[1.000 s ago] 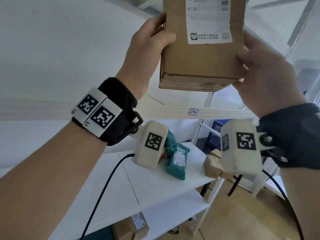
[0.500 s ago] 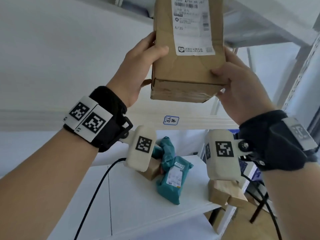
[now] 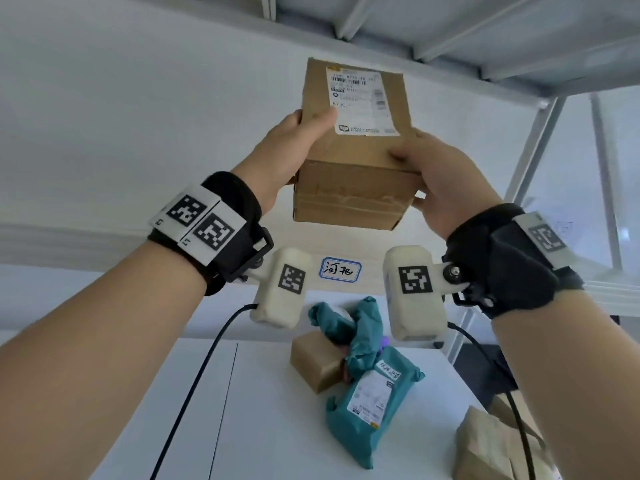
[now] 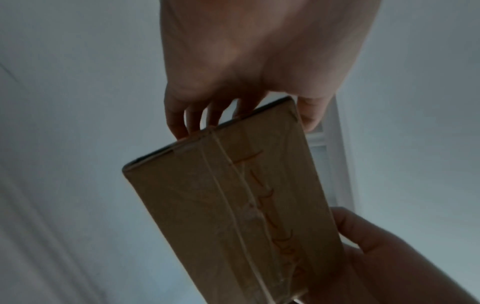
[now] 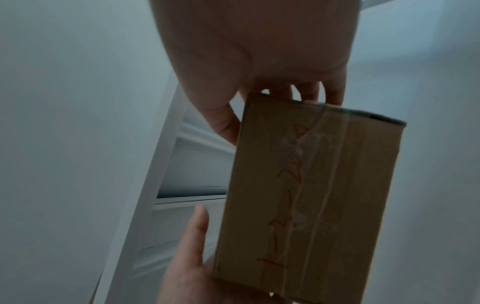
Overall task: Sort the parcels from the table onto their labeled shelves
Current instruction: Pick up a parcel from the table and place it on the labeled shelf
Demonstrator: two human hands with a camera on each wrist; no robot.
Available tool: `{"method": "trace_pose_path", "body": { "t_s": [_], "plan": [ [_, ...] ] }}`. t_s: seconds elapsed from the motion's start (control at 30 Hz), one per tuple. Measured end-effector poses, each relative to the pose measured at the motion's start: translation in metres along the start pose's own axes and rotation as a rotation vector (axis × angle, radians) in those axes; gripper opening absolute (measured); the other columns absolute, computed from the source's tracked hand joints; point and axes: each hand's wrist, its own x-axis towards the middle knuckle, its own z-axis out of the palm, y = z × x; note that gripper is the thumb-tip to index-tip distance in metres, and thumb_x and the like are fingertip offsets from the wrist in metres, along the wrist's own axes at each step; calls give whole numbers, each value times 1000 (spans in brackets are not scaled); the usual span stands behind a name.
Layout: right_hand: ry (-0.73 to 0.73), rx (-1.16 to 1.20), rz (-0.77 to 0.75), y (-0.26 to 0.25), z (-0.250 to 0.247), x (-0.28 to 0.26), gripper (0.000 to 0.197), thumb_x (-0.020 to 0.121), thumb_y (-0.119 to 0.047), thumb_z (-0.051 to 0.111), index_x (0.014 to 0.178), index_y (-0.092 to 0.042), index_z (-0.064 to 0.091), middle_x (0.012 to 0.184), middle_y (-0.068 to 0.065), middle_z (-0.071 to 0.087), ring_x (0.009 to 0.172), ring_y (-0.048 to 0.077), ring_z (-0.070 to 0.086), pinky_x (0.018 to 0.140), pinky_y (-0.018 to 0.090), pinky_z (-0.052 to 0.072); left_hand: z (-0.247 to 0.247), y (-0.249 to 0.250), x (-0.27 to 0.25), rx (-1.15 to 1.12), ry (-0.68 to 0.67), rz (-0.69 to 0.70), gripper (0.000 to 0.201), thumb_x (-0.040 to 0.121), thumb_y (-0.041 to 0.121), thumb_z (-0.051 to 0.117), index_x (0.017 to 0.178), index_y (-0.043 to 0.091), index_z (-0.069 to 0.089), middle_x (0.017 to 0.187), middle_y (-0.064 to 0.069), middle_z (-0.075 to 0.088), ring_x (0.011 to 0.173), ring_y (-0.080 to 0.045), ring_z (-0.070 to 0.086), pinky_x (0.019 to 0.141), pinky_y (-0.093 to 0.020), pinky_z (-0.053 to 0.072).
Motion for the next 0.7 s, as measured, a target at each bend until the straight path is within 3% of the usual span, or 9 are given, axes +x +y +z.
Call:
{"method": "trace_pose_path", "body": {
  "t_s": [0.07, 0.17, 0.23, 0.3, 0.37, 0.43, 0.5, 0.57, 0.7],
  "plan": [
    [2, -24, 58, 4, 2, 9, 26, 90, -16, 53, 110, -26, 65, 86, -12, 66, 76, 8, 58, 67, 23, 47, 4, -5, 6, 54, 10, -50, 58, 90, 56, 44, 140, 27, 47, 133, 11, 59, 120, -10, 56, 102, -32, 43],
    [20, -48, 132, 8, -1, 19, 12, 89, -20, 55, 94, -26, 64, 86, -8, 65, 81, 12, 59, 78, 29, 52, 10, -8, 9, 119, 24, -102, 69, 80, 61, 47, 139, 24, 48, 136, 7, 57, 126, -17, 52, 108, -40, 39],
    [25, -60, 182, 10, -4, 23, 6, 89, -24, 57, 85, -25, 61, 85, -6, 62, 84, 15, 59, 84, 32, 53, 13, -11, 11, 131, 31, -124, 73, 75, 62, 47, 136, 24, 52, 133, 5, 60, 122, -18, 55, 105, -39, 41],
    [13, -66, 232, 12, -6, 25, 6, 90, -27, 59, 90, -22, 61, 84, -4, 59, 78, 14, 59, 72, 28, 55, 16, -15, 12, 137, 34, -156, 68, 77, 61, 47, 134, 23, 55, 129, 3, 62, 117, -18, 58, 101, -37, 44],
    [-2, -75, 262, 16, -7, 26, 15, 91, -30, 58, 101, -19, 59, 81, -3, 57, 71, 12, 57, 63, 24, 52, 17, -20, 15, 167, 50, -195, 74, 73, 63, 49, 135, 24, 54, 133, 2, 60, 120, -19, 57, 104, -38, 42],
    [-15, -94, 272, 20, -8, 29, 19, 90, -33, 57, 104, -19, 57, 81, -4, 58, 72, 13, 56, 72, 26, 51, 19, -24, 17, 194, 66, -216, 77, 71, 64, 49, 138, 24, 52, 136, 2, 58, 125, -21, 54, 107, -40, 40],
    [-19, -112, 279, 23, -9, 33, 19, 90, -36, 56, 102, -21, 58, 82, -4, 58, 75, 13, 56, 79, 29, 49, 20, -24, 18, 202, 63, -210, 62, 85, 55, 46, 136, 22, 54, 131, 2, 60, 121, -20, 55, 103, -36, 41],
    [-26, -132, 287, 24, -9, 36, 17, 90, -38, 55, 97, -22, 58, 83, -4, 58, 76, 13, 56, 78, 29, 49, 19, -25, 21, 195, 61, -218, 50, 93, 49, 42, 132, 21, 57, 121, 2, 63, 111, -18, 58, 97, -34, 42],
    [-56, -189, 297, 25, -10, 42, 23, 90, -40, 53, 104, -23, 56, 86, -4, 57, 79, 16, 56, 78, 30, 49, 19, -28, 23, 172, 63, -257, 44, 94, 48, 40, 117, 20, 64, 100, 2, 63, 91, -17, 59, 82, -30, 44]
  ]
}}
